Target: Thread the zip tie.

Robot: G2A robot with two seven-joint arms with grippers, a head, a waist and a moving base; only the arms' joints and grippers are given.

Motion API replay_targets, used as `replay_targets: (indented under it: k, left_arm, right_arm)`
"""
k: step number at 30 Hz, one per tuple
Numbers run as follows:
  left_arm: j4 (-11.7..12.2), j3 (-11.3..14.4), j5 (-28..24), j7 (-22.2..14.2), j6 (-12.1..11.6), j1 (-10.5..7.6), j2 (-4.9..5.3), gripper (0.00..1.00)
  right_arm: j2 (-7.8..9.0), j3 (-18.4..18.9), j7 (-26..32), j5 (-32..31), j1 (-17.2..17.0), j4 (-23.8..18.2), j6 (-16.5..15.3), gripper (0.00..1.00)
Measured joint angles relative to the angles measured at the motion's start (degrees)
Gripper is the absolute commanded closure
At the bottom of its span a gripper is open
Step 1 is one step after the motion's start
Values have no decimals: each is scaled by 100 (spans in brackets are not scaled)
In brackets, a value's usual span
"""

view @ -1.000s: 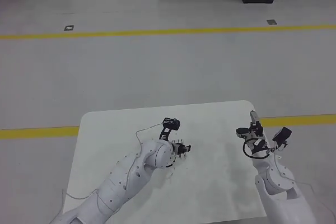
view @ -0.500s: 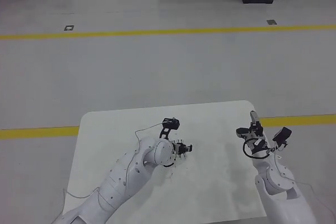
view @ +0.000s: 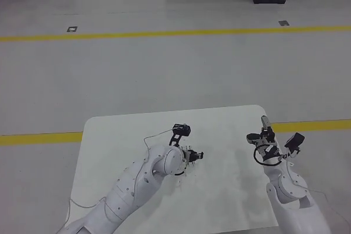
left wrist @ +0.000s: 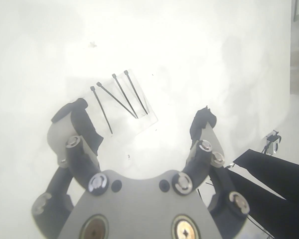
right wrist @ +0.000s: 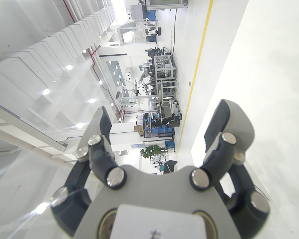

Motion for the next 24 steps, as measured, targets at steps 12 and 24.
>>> replay_targets:
  k: [12, 24]
  left_arm:
    - [527, -71, 471, -171, 0, -157, -282, 59]
    - [996, -371, 1282, -373, 0, -128, -646, 65]
  right_arm:
    - [0, 0, 0, 0, 0, 0, 0, 0]
    - [0, 0, 0, 0, 0, 0, 0, 0]
